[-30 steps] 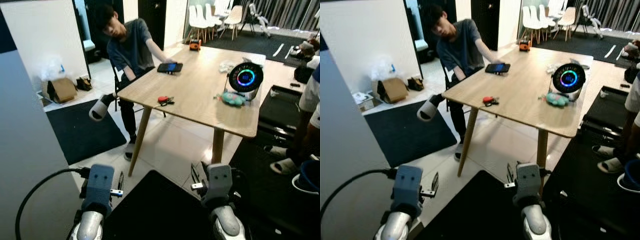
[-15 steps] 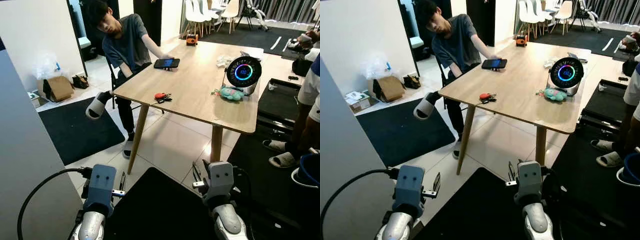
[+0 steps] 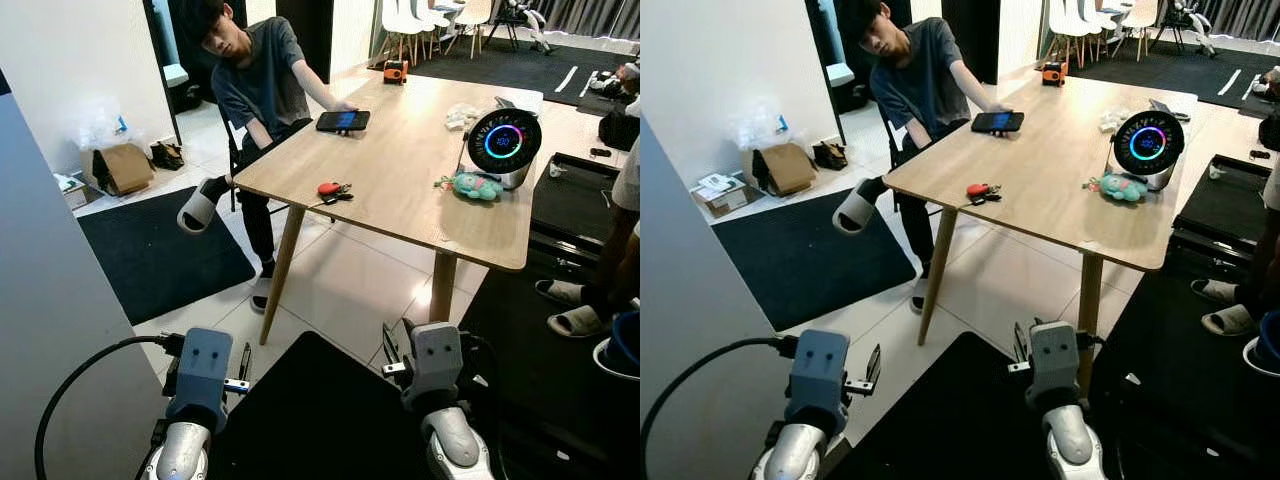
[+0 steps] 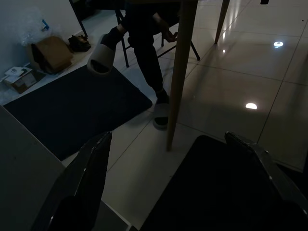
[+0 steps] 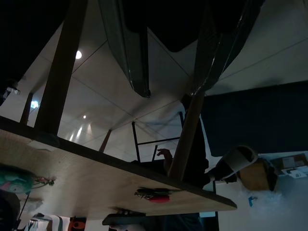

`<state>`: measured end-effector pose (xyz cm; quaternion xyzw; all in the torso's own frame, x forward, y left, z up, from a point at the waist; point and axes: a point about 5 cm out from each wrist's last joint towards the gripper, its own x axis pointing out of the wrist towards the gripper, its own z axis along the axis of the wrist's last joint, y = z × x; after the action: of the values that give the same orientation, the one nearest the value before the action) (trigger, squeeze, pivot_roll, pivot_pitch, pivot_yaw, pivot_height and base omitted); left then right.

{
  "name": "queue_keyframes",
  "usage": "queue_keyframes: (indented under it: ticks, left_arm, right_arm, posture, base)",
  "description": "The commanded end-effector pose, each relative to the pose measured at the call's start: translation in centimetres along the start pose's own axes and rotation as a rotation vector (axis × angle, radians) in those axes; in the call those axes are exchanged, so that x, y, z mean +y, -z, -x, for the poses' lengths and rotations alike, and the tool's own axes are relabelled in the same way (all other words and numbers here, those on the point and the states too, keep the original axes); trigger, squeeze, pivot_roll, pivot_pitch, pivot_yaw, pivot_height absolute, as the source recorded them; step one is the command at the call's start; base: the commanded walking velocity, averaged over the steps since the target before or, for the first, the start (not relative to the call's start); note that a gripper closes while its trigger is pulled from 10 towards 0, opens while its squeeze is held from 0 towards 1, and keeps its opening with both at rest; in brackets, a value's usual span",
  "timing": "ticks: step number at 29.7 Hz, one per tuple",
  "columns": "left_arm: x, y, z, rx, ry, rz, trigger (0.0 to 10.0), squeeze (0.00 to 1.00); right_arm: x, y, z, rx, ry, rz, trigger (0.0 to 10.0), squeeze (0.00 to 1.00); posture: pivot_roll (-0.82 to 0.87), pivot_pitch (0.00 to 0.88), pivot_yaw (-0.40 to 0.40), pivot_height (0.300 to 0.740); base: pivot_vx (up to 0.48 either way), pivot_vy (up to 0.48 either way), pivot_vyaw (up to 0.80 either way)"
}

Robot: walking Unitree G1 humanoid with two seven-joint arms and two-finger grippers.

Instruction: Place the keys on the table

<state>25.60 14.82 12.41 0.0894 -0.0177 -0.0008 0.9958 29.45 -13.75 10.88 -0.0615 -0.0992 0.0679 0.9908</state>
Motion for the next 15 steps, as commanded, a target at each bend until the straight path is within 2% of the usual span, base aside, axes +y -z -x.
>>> queue_keyframes:
  ticks: [1,4,15]
  left_arm:
    - [0.02,0.44,0.15,0.025,-0.003,-0.016,10.0,0.00]
    - [0.01,0.45,0.13,0.026,-0.004,-0.016,10.0,0.00]
    - [0.03,0.49,0.12,0.028,-0.007,-0.017,10.0,0.00]
  right_arm:
    - [0.12,0.40,0.22,0.019,-0.009,-0.003,10.0,0.00]
    - [0.13,0.38,0.21,0.020,-0.011,-0.007,10.0,0.00]
    - [0.20,0.36,0.16,0.020,-0.016,-0.011,10.0,0.00]
  posture:
    - [0.18,0.130,0.023,0.740]
    - [0.18,0.129,0.023,0.740]
    - [0.18,0.131,0.018,0.740]
  base:
    - [0.000,0.000,0.53]
    - [0.000,0.000,0.58]
    - [0.000,0.000,0.80]
